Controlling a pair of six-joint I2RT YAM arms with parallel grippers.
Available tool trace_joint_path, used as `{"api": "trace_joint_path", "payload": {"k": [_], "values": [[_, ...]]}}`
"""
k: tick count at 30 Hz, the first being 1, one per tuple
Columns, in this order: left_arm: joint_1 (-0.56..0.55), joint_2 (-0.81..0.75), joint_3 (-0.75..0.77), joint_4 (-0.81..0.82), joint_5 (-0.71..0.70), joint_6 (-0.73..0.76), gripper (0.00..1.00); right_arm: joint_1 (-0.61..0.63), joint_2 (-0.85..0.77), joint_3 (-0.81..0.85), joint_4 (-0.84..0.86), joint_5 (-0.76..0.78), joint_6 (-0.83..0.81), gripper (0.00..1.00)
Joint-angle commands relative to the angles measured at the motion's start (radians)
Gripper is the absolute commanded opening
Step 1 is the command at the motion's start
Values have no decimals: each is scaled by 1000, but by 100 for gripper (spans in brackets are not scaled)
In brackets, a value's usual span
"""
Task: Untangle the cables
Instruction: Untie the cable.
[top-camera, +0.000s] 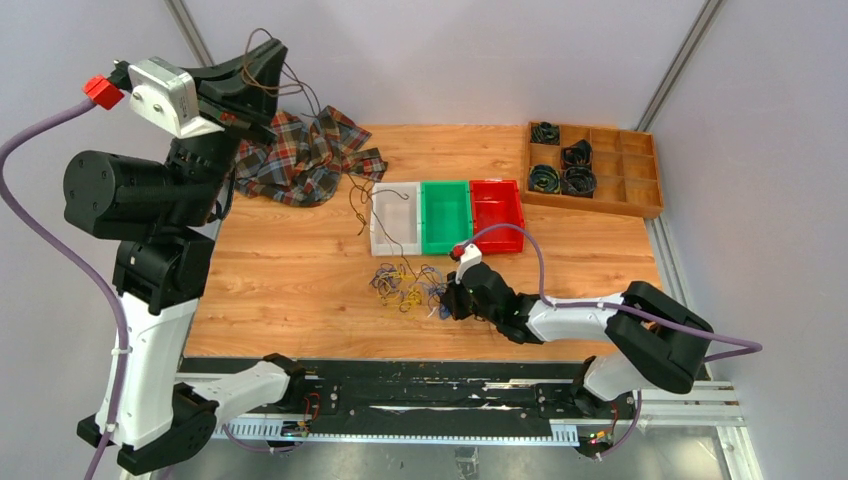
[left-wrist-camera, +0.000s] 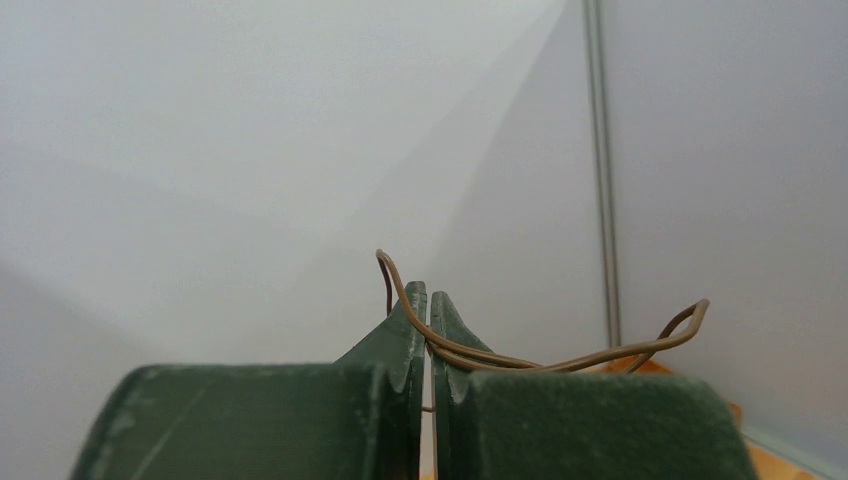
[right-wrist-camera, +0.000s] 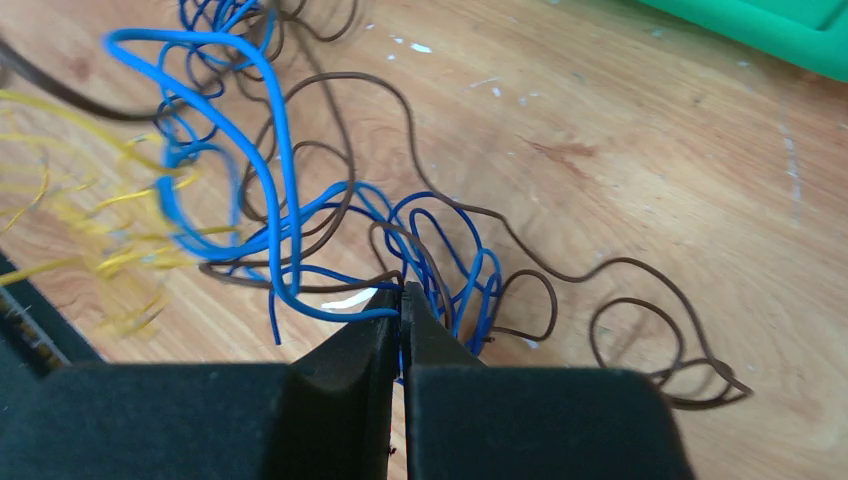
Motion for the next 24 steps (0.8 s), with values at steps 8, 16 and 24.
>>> {"api": "trace_joint_path", "payload": {"k": [8,16,24], "values": [[-4,113,149,331,-333,296,1,13,-10,-23,-155,164,21,1],[-3,116,168,221,-183,238,1,13,-48,-51,-189,188,59,4],[-4,61,61,95,105,78,1,13,-309,67,-316,127,-48,57]]}}
